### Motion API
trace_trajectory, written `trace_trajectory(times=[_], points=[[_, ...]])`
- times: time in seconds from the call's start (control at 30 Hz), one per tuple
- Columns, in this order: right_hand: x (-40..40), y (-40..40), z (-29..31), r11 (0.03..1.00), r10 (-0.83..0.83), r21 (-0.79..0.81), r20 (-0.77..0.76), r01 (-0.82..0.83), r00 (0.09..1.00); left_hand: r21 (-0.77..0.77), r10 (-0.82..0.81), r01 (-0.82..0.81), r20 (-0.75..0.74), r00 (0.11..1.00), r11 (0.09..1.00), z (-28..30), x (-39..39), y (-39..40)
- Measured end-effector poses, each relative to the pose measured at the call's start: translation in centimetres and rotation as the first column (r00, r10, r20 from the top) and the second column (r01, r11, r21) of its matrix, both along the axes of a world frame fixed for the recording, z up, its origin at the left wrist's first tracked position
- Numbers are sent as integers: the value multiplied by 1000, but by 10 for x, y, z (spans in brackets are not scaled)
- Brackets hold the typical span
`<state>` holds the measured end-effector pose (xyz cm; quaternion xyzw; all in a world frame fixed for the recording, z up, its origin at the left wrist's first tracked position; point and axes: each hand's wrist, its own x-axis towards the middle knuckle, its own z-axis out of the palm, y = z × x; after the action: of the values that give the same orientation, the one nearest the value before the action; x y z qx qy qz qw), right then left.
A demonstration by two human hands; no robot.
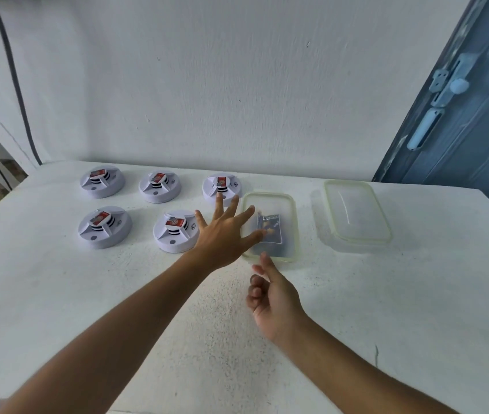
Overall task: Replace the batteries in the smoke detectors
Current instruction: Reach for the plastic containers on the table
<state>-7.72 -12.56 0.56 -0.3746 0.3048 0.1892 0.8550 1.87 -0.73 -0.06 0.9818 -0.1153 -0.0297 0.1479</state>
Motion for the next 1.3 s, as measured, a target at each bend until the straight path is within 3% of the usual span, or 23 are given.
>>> trace_trajectory(times=[0.27, 0.33, 0.37, 0.43, 0.47, 0.5, 0.53, 0.6, 0.63, 0.67, 0.7, 0.77, 0.9, 0.97, 1.13, 1.3], points=[[2, 5, -2, 990, 26, -140, 39, -21, 999, -23, 4, -5, -25, 1000, 1000, 3, 0, -1], [0, -2, 4, 974, 176, -145, 0, -174, 984, -39, 5, -7, -29, 1000, 999, 3, 0, 0], [-1, -6, 9, 929, 339, -159, -6, -336, 941, -50, 9, -10, -26, 1000, 999, 4, 0, 1], [-3, -19, 21, 660, 721, -331, 29, -674, 692, -70, 19, -19, -2, 1000, 997, 6, -1, 0], [-3, -24, 28, 496, 842, -450, 40, -743, 538, -81, 22, -20, 25, 999, 997, 7, -4, -1], [-1, -28, 36, 390, 896, -558, 46, -733, 442, -95, 24, -18, 66, 998, 995, 7, -6, -3], [4, -31, 42, 366, 898, -659, 65, -657, 435, -111, 22, -9, 114, 993, 994, 7, -10, -4], [22, -38, 47, 365, 798, -896, 160, -254, 581, -140, -4, 33, 205, 979, 990, 5, -20, -7], [37, -43, 44, 280, 727, -959, 247, 52, 641, -147, -26, 64, 246, 969, 987, 3, -25, -8], [53, -47, 40, 126, 682, -945, 304, 302, 665, -145, -56, 102, 291, 955, 984, 1, -31, -9], [69, -50, 37, -23, 673, -903, 303, 429, 675, -133, -95, 149, 344, 934, 980, -2, -38, -10], [96, -53, 28, -181, 724, -897, 156, 404, 672, -84, -187, 244, 427, 885, 966, -9, -53, -14], [120, -49, 14, -330, 857, -898, -156, 290, 491, -3, -244, 270, 414, 877, 963, -19, -72, -16], [121, -49, 9, -378, 853, -888, -224, 261, 472, 22, -233, 245, 402, 886, 969, -20, -72, -9], [107, -52, 9, -560, 723, -788, -312, 257, 617, 64, -193, 182, 387, 902, 981, -15, -62, 7], [84, -49, 16, -641, 595, -750, -352, 161, 723, 101, -94, 67, 287, 953, 993, -5, -45, 18]])
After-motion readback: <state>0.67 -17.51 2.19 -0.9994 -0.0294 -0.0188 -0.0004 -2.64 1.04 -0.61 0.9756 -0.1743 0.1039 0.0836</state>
